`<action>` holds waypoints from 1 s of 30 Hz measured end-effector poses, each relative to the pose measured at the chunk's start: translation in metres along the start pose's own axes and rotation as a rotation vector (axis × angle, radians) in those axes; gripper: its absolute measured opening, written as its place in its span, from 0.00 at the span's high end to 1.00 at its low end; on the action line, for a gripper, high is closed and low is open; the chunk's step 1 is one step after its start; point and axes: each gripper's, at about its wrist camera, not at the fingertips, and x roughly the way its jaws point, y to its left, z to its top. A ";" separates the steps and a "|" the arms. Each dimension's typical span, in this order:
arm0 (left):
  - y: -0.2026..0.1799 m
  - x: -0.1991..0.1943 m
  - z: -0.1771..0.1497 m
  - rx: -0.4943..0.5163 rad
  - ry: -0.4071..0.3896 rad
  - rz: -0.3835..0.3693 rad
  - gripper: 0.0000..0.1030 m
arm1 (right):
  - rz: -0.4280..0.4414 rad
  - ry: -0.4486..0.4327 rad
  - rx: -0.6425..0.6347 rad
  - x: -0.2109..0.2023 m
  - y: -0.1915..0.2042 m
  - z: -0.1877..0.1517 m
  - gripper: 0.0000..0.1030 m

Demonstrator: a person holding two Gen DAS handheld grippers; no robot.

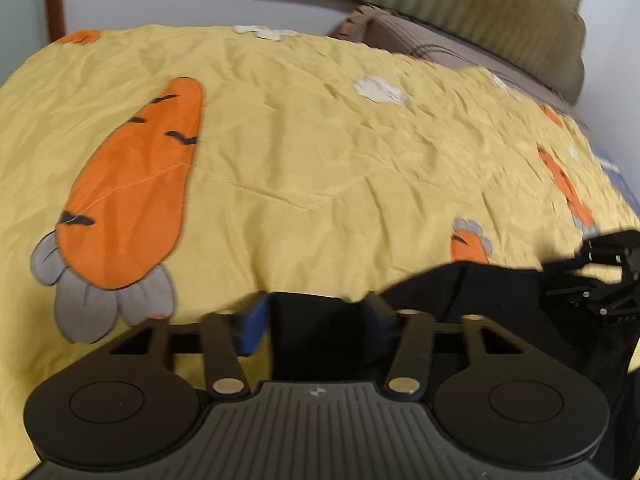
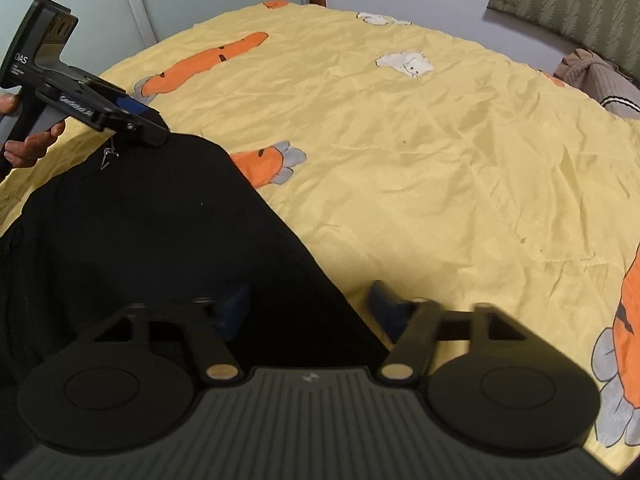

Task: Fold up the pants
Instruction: 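Grasp the waistband corners with the left gripper while the right gripper grasps the other corner, then lift the trousers by the waistband with both grippers, letting the legs hang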

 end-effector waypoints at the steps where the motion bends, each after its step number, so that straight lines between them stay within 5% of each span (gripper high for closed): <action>1: 0.003 -0.001 0.000 -0.012 0.002 -0.008 0.65 | 0.000 -0.005 0.008 -0.001 -0.001 0.000 0.64; 3: 0.004 -0.005 -0.001 -0.019 -0.015 -0.003 0.69 | -0.006 -0.013 0.018 -0.004 -0.002 -0.001 0.82; 6: -0.005 -0.015 -0.006 0.036 -0.062 0.047 0.88 | -0.016 -0.032 0.002 -0.008 0.002 -0.004 0.92; 21: 0.001 -0.058 -0.020 -0.056 -0.157 -0.061 0.94 | -0.341 -0.209 -0.258 -0.056 0.093 -0.024 0.94; 30: -0.002 -0.105 -0.059 -0.088 -0.251 -0.105 0.94 | -0.412 -0.273 -0.378 -0.086 0.150 -0.056 0.94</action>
